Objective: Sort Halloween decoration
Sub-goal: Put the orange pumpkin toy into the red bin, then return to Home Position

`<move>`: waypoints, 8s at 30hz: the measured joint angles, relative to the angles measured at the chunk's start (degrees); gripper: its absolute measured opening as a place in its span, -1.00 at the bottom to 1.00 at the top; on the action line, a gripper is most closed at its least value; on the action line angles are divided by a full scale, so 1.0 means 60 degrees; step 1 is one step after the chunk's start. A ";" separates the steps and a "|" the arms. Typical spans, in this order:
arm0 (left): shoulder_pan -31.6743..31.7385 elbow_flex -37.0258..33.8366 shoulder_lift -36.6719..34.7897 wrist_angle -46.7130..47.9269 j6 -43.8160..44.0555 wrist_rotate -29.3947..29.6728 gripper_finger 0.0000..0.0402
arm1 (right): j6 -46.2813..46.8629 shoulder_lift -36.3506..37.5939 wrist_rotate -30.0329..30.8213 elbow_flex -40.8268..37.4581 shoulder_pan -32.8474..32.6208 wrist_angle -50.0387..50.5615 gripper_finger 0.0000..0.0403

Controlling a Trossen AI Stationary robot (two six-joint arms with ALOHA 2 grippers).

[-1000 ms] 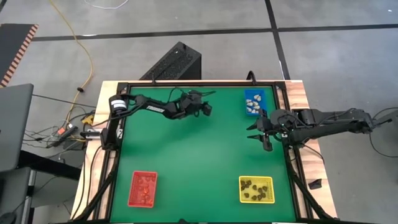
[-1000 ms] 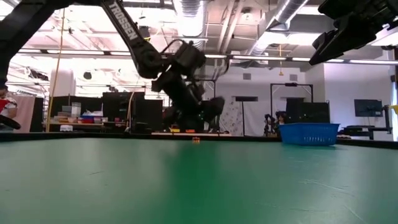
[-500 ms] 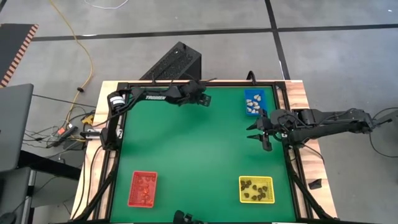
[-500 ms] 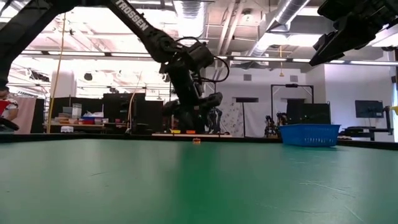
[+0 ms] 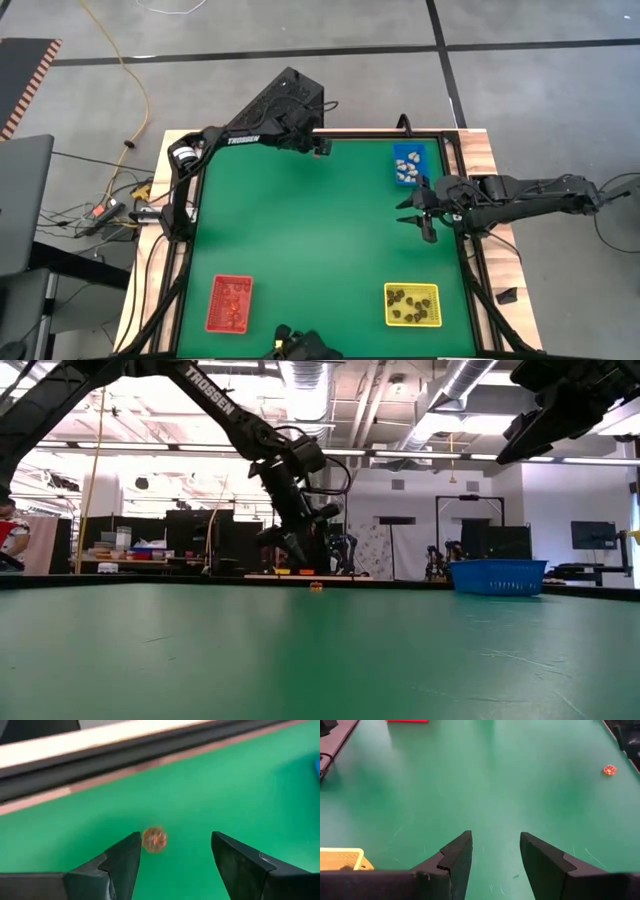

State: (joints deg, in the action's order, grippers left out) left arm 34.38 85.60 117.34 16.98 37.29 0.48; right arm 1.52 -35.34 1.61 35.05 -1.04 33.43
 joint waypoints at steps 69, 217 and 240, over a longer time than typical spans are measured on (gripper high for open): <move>0.0038 0.6040 0.3763 0.6089 -0.1593 -0.0781 -0.27 | 0.0358 -0.0425 -0.0027 0.0000 -0.0138 -0.0081 -0.03; -0.6687 -1.2240 -1.2198 -0.8628 -0.5136 0.3502 -0.48 | 0.0712 0.3156 -0.1264 -0.5281 0.1604 -0.7214 -0.88; -0.6712 -1.4069 -1.8612 -0.5177 -0.4513 0.3814 -0.65 | 0.0029 0.5843 -0.1239 -0.5759 0.2076 -0.5953 -0.87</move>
State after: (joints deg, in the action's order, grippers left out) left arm -5.89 1.19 5.67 -14.08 10.22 23.36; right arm 1.69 -0.28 -5.82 0.49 11.42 -2.29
